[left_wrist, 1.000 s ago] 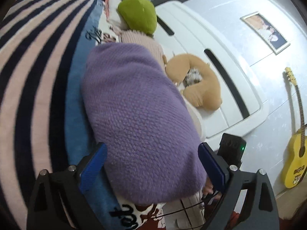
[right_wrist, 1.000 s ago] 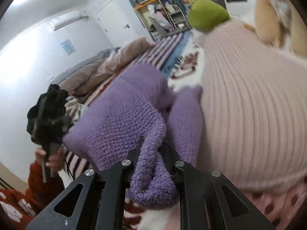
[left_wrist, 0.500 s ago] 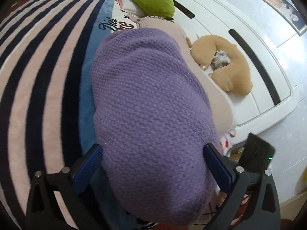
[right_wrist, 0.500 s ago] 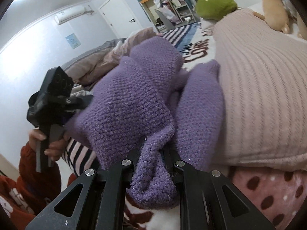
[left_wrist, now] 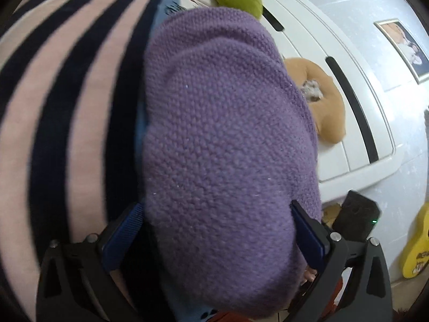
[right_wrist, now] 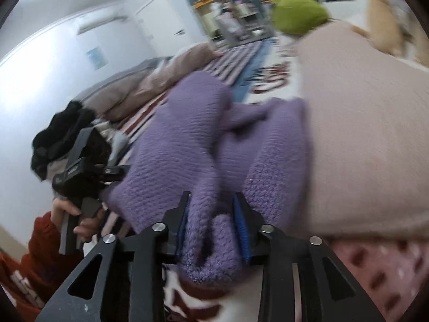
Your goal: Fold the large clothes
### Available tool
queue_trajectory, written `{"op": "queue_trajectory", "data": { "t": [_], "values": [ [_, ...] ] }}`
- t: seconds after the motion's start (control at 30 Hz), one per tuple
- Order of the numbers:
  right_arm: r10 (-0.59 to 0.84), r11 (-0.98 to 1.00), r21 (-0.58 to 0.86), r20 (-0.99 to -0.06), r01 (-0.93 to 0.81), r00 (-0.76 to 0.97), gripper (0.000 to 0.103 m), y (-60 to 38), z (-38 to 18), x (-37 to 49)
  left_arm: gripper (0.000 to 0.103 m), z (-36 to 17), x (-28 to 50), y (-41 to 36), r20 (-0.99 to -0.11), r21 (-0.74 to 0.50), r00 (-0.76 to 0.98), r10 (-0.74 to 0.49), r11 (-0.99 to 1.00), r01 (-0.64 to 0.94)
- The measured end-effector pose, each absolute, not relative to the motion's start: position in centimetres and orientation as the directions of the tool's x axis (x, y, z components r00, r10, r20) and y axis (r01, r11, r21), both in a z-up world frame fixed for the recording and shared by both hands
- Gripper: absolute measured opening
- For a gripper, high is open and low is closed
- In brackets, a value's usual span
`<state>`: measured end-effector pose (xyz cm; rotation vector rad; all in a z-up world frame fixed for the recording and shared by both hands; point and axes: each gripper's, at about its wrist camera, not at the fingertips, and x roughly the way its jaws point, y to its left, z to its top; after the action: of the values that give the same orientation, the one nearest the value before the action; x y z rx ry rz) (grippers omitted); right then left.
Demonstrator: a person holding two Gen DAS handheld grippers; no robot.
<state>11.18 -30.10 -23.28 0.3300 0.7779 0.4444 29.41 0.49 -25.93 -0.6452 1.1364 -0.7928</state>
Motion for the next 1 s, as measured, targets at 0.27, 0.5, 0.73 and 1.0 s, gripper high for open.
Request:
{"op": "queue_trajectory", "data": {
  "t": [0.27, 0.5, 0.73, 1.0],
  "values": [
    [0.545, 0.784, 0.61, -0.589, -0.114, 0.597, 0.059, -33.2, -26.7, 8.7, 0.103, -26.4, 29.6, -0.5, -0.531, -0.807, 0.167, -0.831, 0.555, 0.2],
    [0.618, 0.671, 0.74, -0.523, -0.046, 0.586, 0.07, -34.5, -28.9, 7.8, 0.103, -26.4, 28.7, -1.6, -0.539, -0.805, 0.138, -0.831, 0.557, 0.205],
    [0.679, 0.612, 0.789, -0.488, -0.055, 0.548, 0.07, -33.1, -29.2, 8.7, 0.103, -26.7, 27.9, -1.7, -0.529, -0.816, 0.127, -0.839, 0.544, 0.195],
    [0.678, 0.599, 0.8, -0.487, -0.03, 0.551, 0.07, -31.9, -29.2, 8.9, 0.073, -26.3, 26.2, -0.7, -0.498, -0.819, 0.228, -0.836, 0.541, 0.194]
  ]
}}
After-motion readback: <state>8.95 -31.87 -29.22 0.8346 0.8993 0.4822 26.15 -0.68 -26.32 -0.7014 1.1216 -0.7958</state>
